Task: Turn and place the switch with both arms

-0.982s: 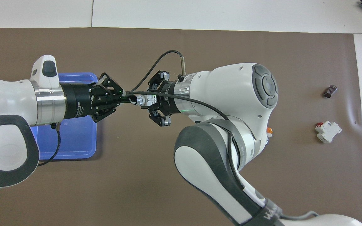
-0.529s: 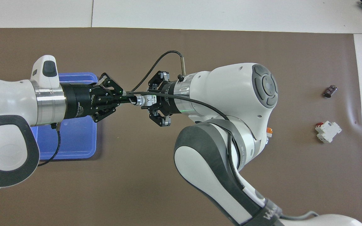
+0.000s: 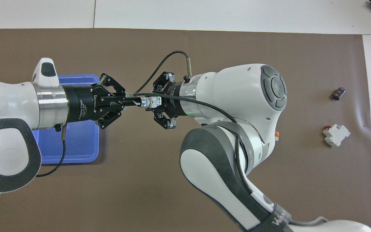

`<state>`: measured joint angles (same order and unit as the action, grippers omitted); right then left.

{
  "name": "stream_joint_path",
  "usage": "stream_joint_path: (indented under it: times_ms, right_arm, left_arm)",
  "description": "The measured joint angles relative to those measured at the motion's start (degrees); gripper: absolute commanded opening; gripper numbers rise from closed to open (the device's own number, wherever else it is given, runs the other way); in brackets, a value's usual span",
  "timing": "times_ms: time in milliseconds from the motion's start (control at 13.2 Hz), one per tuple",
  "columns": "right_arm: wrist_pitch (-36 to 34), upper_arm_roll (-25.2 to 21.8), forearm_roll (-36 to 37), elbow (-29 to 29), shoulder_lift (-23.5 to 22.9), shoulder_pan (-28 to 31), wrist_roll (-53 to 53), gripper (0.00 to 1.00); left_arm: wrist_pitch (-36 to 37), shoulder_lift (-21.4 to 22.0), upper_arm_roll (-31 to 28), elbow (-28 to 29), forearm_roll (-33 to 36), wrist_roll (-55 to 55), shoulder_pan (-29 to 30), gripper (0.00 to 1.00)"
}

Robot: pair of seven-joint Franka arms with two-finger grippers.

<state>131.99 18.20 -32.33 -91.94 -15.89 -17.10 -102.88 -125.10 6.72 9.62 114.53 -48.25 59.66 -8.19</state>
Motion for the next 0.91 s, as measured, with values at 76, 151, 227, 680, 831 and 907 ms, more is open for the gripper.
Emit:
stream_joint_path:
  times_ms: [76, 151, 227, 680, 831, 907]
  right_arm:
    - [0.00, -0.01, 0.00, 0.01, 0.03, 0.08, 0.00, 0.00]
    - [0.00, -0.02, 0.00, 0.02, 0.05, 0.17, 0.00, 0.00]
    - [0.01, -0.05, 0.00, 0.05, 0.06, 0.25, 0.00, 0.00]
    - [0.31, -0.27, 0.06, 0.29, 0.04, 0.27, 0.00, 0.00]
    - [0.62, -0.28, 0.07, 0.29, -0.02, 0.27, 0.00, 0.00]
    - [0.74, -0.28, 0.07, 0.30, -0.06, 0.27, 0.00, 0.00]
  left_arm:
    - [0.00, 0.01, 0.00, 0.00, 0.00, 4.50, -0.07, 0.00]
    - [0.01, 0.01, -0.01, 0.02, 0.01, 9.85, -0.16, 0.00]
    - [0.01, 0.01, -0.02, 0.03, 0.03, 15.27, -0.26, 0.00]
    - [0.00, 0.24, 0.00, 0.05, 0.06, 40.50, -0.53, 0.00]
    - [0.00, 0.29, 0.02, 0.05, 0.06, 48.76, -0.57, 0.00]
    - [0.01, 0.30, 0.04, 0.06, 0.06, 52.79, -0.59, 0.00]
